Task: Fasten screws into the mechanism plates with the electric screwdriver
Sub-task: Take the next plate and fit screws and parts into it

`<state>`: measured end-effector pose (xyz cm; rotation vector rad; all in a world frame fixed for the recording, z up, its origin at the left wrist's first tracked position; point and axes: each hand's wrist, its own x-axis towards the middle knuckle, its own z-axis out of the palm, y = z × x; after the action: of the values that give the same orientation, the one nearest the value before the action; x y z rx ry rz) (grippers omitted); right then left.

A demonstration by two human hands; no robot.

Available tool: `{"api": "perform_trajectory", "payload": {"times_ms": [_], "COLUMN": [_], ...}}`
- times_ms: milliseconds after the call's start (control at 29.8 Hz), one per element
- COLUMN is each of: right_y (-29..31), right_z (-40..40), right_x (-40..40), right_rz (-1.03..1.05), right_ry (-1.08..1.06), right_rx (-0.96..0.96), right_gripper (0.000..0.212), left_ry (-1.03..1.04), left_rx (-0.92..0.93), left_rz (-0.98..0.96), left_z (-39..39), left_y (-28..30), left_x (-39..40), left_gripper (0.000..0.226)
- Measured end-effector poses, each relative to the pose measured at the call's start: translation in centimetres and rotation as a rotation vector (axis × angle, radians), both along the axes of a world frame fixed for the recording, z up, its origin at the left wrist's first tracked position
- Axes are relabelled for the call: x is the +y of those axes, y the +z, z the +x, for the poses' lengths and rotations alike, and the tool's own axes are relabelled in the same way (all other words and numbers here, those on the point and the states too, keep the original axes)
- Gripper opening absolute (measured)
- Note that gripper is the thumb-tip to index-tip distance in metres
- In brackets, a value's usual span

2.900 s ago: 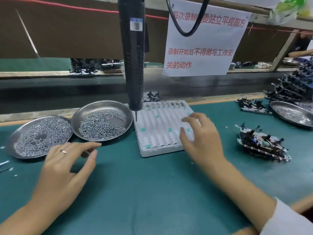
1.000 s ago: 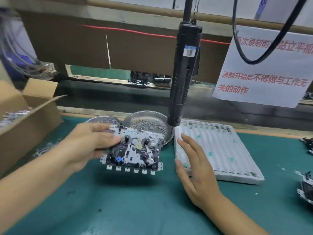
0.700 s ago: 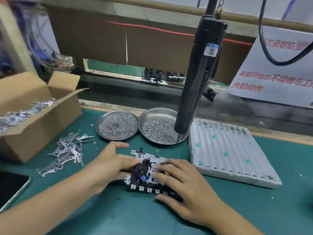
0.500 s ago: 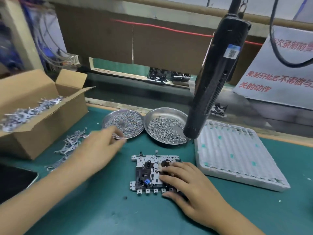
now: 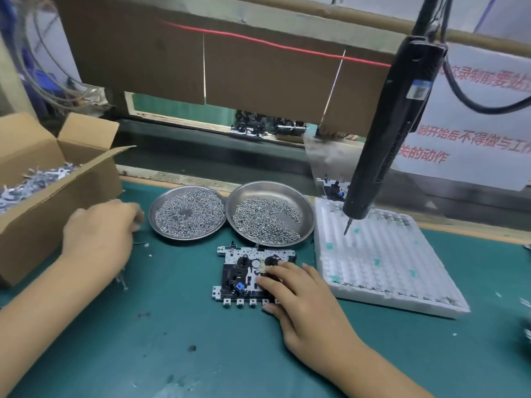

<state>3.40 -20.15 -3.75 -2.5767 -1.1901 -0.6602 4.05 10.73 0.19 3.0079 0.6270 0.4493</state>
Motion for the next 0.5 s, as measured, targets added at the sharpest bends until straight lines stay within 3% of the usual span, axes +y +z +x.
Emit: {"api": "perform_trajectory", "payload": {"times_ms": [101, 235, 369, 503], "right_y": [0.3, 1.8, 2.7, 1.9], "right_z": [-0.2, -0.2, 0.0, 0.1], "right_x": [-0.1, 0.7, 1.6, 1.1], "right_rz": [0.165, 0.613, 0.930, 0.930], "right_ry": [0.027, 0.116, 0.112, 0.087], "right_rx": [0.063, 0.350, 0.715, 0.760], "right_gripper": [0.033, 0.032, 0.022, 0.013], "left_ry": [-0.162, -0.733, -1.104, -1.212], "left_rx": [-0.278, -0.663, -0.672, -0.681], "left_rz": [-0.004, 0.069, 0.110, 0.096], "left_z": [-0.5, -2.5, -3.7, -3.3], "left_y": [0.9, 1.5, 0.2, -0.8], "left_x": [-1.0, -6.9, -11.4, -12.8], "left_gripper": [0.020, 0.025, 0.028, 0.023]}}
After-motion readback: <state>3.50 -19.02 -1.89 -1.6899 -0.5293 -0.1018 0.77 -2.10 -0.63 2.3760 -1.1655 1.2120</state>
